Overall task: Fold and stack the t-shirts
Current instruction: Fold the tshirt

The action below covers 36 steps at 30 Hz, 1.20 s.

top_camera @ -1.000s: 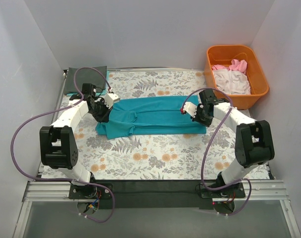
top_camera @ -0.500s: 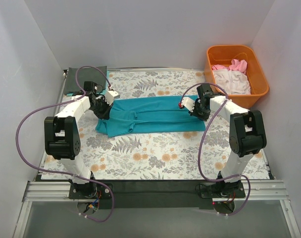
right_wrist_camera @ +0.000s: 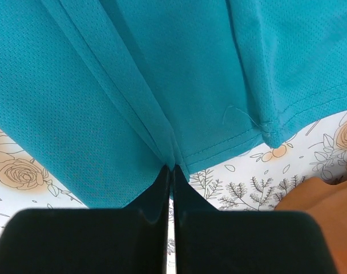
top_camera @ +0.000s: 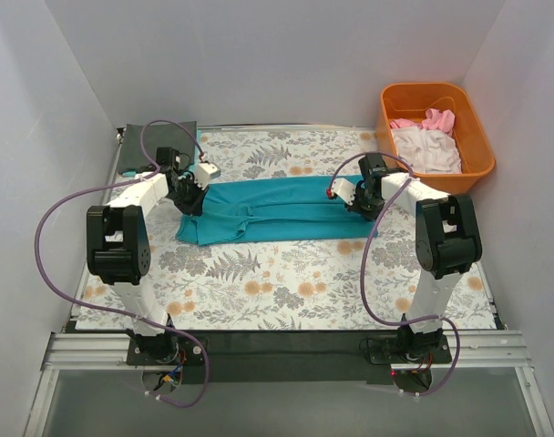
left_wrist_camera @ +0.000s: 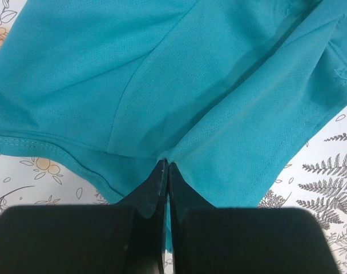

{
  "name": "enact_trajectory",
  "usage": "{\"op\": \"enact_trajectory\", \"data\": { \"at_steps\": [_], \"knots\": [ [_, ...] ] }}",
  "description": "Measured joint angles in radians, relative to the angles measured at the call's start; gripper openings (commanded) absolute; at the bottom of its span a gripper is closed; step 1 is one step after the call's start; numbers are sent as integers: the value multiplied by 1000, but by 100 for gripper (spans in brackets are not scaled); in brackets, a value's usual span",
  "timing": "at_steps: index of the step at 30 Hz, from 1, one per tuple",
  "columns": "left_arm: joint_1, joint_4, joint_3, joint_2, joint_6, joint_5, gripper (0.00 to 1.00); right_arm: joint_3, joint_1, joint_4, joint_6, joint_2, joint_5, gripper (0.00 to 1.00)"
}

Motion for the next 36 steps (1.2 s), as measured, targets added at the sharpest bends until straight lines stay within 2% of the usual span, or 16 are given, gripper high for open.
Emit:
{"op": "enact_trajectory", "data": {
  "at_steps": [19, 21, 22, 23, 24, 25, 26, 27, 30, 31, 33, 34, 36],
  "knots": [
    [6, 16, 24, 23, -16, 8, 0, 48, -5, 17, 8, 17, 4, 1],
    [6, 29, 24, 33, -19, 7, 5, 58, -5, 17, 11, 35, 5, 2],
    [6, 34, 24, 40, -21, 6, 11, 66, -5, 17, 15, 47, 5, 7],
    [6, 39, 24, 47, -22, 4, 18, 72, -5, 17, 21, 55, 5, 22],
    [6, 43, 24, 53, -26, 2, 27, 80, -5, 17, 29, 62, 6, 30],
    [6, 45, 24, 57, -31, 2, 31, 85, -5, 19, 35, 65, 7, 36],
    [8, 45, 24, 58, -37, 0, 33, 90, -5, 19, 40, 66, 9, 46],
    [9, 45, 25, 57, -40, 1, 38, 96, -5, 18, 41, 65, 10, 50],
    [11, 34, 37, 46, -63, 8, 44, 108, -6, 20, 60, 53, 13, 57],
    [11, 28, 38, 32, -71, 13, 48, 108, -6, 19, 67, 42, 11, 59],
    [12, 8, 38, -11, -80, 27, 49, 108, -6, 12, 84, 4, 6, 59],
    [12, -3, 37, -37, -86, 34, 50, 108, -6, 8, 92, -22, 3, 58],
    [9, -16, 32, -102, -93, 48, 50, 108, -6, 1, 111, -79, -5, 50]
  ]
}}
